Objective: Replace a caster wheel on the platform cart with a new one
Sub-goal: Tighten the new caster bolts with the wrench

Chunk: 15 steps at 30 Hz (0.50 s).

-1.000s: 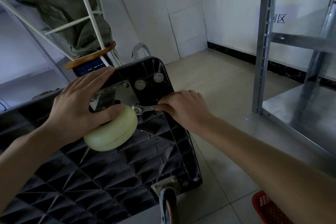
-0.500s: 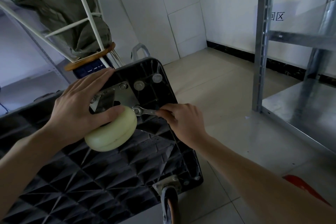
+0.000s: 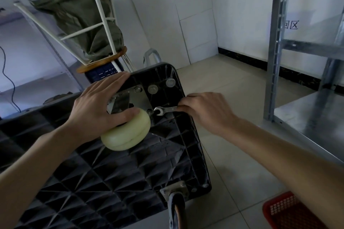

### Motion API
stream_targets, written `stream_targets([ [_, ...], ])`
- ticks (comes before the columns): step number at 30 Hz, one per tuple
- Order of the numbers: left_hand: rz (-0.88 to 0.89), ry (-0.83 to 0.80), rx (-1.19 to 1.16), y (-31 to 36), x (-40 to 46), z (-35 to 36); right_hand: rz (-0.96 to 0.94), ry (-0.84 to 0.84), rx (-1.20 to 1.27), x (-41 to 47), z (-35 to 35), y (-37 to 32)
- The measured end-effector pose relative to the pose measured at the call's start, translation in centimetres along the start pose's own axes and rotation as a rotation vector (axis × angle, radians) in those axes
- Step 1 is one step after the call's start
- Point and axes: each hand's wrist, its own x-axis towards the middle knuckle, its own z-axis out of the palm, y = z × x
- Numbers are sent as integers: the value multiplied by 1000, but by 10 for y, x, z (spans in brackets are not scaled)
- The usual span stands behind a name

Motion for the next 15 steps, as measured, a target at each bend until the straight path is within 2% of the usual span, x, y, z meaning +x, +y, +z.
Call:
stream_targets([
  [6,8,0,0,0,1,0,-232,-92,-236,28,-20,-11],
  [9,10,7,-3,-1,1,1,-265,-115,-314,35,-23,-15],
  [15,19,21,-5,-5,0,3,-267,-104,-290,38,-25,-11],
])
